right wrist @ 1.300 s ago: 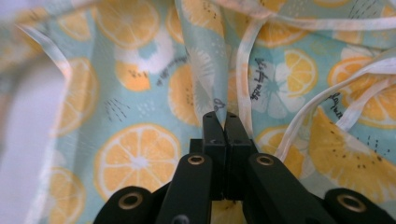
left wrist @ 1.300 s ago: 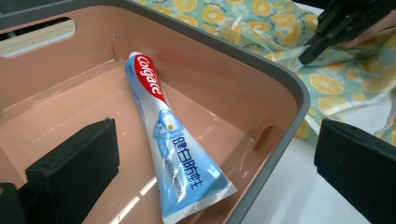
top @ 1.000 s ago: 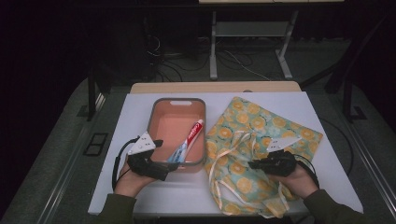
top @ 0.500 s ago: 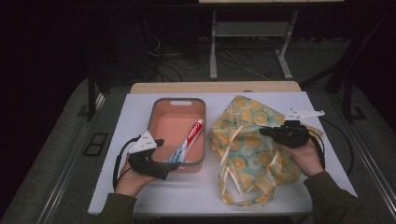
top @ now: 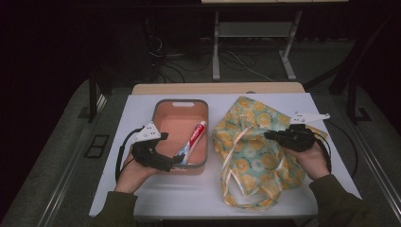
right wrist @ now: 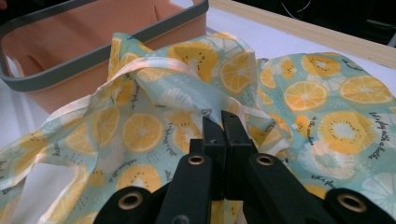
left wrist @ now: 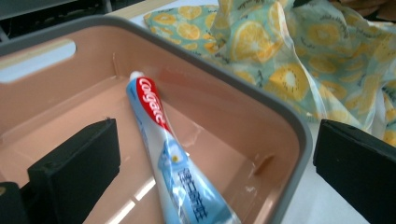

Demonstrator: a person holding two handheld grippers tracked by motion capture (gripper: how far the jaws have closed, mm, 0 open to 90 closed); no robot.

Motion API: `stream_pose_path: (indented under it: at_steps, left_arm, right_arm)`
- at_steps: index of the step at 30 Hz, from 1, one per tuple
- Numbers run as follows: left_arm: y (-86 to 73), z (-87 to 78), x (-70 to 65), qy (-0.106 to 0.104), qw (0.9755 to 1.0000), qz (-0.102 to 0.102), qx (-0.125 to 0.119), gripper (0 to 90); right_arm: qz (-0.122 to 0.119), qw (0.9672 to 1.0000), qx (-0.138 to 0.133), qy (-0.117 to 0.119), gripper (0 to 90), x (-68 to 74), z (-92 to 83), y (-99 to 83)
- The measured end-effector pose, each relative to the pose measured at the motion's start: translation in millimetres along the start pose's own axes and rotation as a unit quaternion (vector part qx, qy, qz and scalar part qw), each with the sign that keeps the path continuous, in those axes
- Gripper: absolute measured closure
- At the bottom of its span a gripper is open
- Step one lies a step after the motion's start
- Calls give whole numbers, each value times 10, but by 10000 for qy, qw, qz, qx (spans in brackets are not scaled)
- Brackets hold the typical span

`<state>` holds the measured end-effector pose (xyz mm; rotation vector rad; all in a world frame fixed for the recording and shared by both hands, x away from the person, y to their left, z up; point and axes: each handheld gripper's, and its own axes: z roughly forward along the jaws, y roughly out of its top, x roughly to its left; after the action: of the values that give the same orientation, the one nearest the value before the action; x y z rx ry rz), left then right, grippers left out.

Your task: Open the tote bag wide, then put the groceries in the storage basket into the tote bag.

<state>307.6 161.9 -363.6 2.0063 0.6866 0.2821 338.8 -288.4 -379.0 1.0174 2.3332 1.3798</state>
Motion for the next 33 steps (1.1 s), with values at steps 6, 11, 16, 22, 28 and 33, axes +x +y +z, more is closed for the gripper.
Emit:
stream_pose_path:
  at_steps: [6,11,16,22,28,33]
  left_arm:
    - [176,112,35,-42,9999,96,-2,0]
    - [322,257,109,-21,9999,135,13,23]
    - [425,402,183,59,9999,113,107,116]
    - [407,622,292,121,9992,-50,378,236]
    - [328,879,349,208,9957,-61,903,320]
    - [237,1007,420,307,9895,-304,1382,392]
  right_arm:
    - [3,10000,33,5,896,-3,4,-21]
    - [-27,10000,64,39,896,6,23,-24]
    - [-35,10000,71,39,895,12,23,-29]
    - [-32,10000,58,46,895,3,16,-33]
    - [-40,9999,88,50,895,8,25,-38]
    - [-53,9999,88,51,895,9,27,-38]
